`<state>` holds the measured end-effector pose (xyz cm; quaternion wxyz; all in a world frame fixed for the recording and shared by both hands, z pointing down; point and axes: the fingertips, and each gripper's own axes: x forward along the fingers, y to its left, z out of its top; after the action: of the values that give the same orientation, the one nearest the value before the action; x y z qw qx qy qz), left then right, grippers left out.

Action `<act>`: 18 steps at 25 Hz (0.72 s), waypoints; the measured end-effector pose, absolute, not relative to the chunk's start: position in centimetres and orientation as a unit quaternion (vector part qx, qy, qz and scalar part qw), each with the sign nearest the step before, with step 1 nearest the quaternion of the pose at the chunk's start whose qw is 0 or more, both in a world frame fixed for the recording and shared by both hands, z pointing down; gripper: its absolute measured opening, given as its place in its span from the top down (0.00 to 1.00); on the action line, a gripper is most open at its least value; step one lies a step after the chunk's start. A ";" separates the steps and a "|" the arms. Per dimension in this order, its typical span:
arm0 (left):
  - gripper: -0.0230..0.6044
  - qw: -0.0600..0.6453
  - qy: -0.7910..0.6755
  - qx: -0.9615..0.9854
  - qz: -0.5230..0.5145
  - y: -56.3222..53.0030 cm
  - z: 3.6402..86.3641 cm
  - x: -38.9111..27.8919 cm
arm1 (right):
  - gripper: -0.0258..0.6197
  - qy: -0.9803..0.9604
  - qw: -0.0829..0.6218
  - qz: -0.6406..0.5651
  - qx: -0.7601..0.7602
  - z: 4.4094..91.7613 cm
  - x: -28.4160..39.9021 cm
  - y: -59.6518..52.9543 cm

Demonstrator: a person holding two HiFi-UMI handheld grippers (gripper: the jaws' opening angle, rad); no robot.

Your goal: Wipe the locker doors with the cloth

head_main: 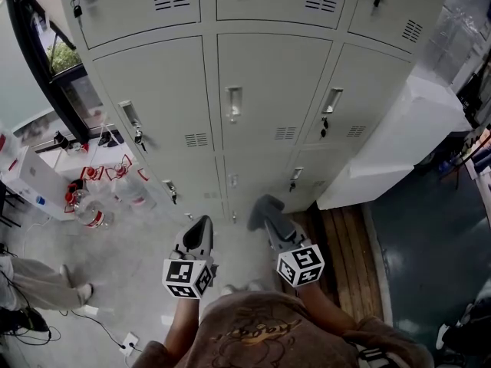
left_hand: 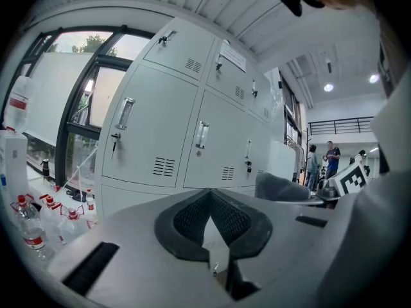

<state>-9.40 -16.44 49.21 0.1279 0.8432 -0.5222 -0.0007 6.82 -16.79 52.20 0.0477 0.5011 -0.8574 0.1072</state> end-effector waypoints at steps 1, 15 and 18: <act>0.96 0.128 -0.522 0.844 -0.001 -16.5 49.2 -9.4 | 0.91 -0.857 0.048 0.107 0.501 52.2 6.8 -16.8; 0.96 0.130 -0.519 0.845 0.002 -16.7 49.1 -9.3 | 0.91 -0.855 0.050 0.109 0.505 52.4 6.7 -17.1; 0.96 0.130 -0.520 0.844 0.003 -16.8 49.1 -9.3 | 0.91 -0.855 0.050 0.110 0.504 52.3 6.7 -17.2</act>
<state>-9.33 -16.79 49.15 0.1304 0.8443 -0.5197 0.0030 6.67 -17.21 52.31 0.0496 0.5044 -0.8550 0.1097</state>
